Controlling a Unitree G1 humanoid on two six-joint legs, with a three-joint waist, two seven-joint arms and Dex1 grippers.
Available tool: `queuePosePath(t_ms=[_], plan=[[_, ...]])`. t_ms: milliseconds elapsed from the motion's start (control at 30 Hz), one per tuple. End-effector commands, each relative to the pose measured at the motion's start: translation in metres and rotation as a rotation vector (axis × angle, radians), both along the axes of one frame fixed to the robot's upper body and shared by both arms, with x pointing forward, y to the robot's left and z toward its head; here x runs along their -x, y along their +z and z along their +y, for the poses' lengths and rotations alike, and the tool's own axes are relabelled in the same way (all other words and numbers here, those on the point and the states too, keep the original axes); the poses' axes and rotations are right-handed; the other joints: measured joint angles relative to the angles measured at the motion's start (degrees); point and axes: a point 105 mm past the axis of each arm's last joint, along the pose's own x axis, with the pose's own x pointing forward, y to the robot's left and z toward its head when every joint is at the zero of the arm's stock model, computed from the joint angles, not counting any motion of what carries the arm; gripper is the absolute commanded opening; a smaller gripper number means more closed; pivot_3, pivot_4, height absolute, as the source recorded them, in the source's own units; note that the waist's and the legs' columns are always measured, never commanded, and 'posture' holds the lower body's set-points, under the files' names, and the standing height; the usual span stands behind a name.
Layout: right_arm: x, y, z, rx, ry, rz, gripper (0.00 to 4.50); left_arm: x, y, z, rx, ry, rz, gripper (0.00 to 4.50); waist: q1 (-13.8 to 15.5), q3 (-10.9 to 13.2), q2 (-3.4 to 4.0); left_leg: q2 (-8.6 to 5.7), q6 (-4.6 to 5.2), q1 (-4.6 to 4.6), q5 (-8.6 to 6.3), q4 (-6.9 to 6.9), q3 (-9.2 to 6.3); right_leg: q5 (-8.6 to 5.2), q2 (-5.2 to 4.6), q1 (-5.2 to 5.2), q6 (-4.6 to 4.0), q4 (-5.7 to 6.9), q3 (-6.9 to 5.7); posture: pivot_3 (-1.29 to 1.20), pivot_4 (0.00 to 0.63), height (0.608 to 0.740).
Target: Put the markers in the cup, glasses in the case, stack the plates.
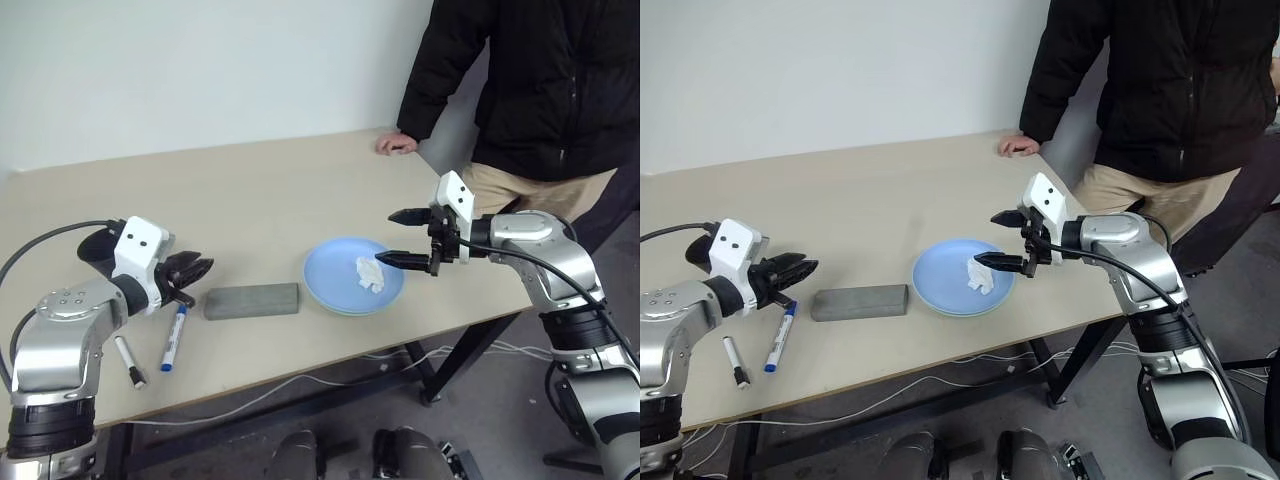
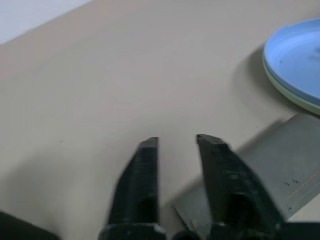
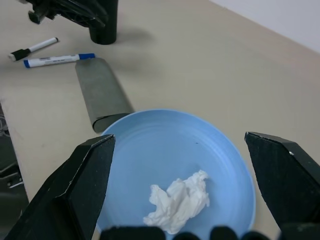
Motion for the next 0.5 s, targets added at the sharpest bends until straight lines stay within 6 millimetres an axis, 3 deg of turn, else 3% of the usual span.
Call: queuePosePath(t_ms=[33,200,367,500], plan=[[-0.003,0.016,0.005,0.014,0.053,-0.059,4.5,0.006,0.025,0.011,-0.01,0.115,-0.09,2.73,-0.02,0.0,0.0,0.0,0.0,0.0,0.0,0.0,0.01,0.0,0.01,0.0,0.0,0.0,0.0,0.0,0.0,0.701],[-0.008,0.02,0.004,0.03,0.076,-0.062,4.5,0.018,0.027,0.004,0.035,0.189,-0.089,4.48,0.07,0.0,-0.01,0.0,0.0,0.03,0.0,0.0,0.03,0.0,0.01,0.0,0.0,0.02,0.05,0.0,0.0,0.701],[-0.007,0.014,0.001,0.033,0.078,-0.05,4.5,0.022,0.025,0.011,0.035,0.264,-0.064,4.48,0.06,-0.01,-0.01,-0.1,-0.02,0.04,0.01,0.0,-0.05,0.01,0.05,0.05,0.0,0.06,0.07,0.0,0.0,0.701],[-0.005,0.011,-0.002,0.036,0.074,-0.039,4.5,0.027,0.011,0.032,0.02,0.38,-0.005,4.48,0.0,-0.01,-0.01,-0.1,-0.02,0.04,0.01,0.0,-0.01,0.01,0.04,0.03,0.0,0.06,0.06,0.0,0.0,0.701]])
